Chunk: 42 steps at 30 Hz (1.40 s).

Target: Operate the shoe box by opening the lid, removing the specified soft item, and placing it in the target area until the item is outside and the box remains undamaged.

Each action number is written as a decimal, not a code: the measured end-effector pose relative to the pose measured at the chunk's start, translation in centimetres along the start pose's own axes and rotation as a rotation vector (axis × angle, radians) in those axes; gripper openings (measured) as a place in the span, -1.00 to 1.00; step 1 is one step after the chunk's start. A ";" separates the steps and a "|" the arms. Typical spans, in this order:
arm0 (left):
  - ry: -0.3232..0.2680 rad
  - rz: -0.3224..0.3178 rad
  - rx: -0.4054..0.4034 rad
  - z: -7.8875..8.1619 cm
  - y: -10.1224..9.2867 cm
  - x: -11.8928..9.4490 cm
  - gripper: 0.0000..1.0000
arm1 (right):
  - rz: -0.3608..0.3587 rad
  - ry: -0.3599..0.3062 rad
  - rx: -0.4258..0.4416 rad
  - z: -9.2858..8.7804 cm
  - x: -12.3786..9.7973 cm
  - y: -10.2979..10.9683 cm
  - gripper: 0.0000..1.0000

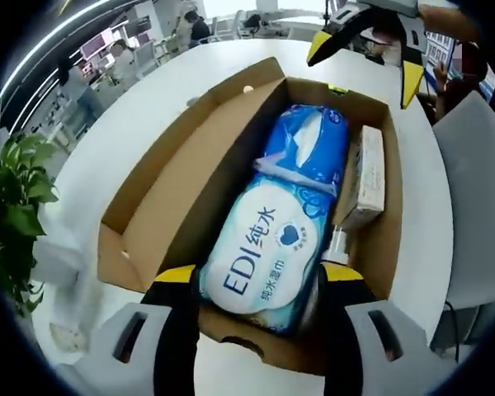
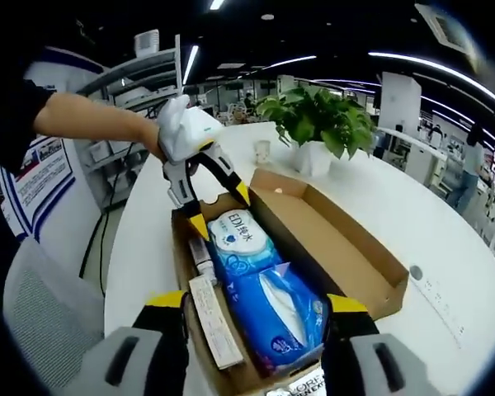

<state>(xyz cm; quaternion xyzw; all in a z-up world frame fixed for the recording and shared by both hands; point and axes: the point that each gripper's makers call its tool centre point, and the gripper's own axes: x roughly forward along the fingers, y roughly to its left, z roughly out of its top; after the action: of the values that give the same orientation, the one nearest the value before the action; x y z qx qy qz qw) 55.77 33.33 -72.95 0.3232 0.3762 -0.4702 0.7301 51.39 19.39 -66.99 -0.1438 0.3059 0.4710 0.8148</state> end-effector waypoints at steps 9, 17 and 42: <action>0.037 -0.040 0.041 -0.7 -0.2 1.4 0.18 | 0.031 -0.001 -0.015 0.6 2.7 0.3 0.25; 0.053 -0.064 0.077 -1.0 -0.1 2.2 0.24 | 0.056 0.014 -0.039 0.4 4.9 0.4 0.25; 0.065 -0.102 0.207 -1.5 -0.4 2.6 0.17 | 0.116 0.071 -0.181 0.1 12.1 1.7 0.18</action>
<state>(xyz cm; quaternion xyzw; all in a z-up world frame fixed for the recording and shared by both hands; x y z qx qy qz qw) 55.75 33.25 -76.00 0.3925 0.3651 -0.5323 0.6552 54.43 28.57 -74.48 -0.2156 0.2987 0.5376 0.7585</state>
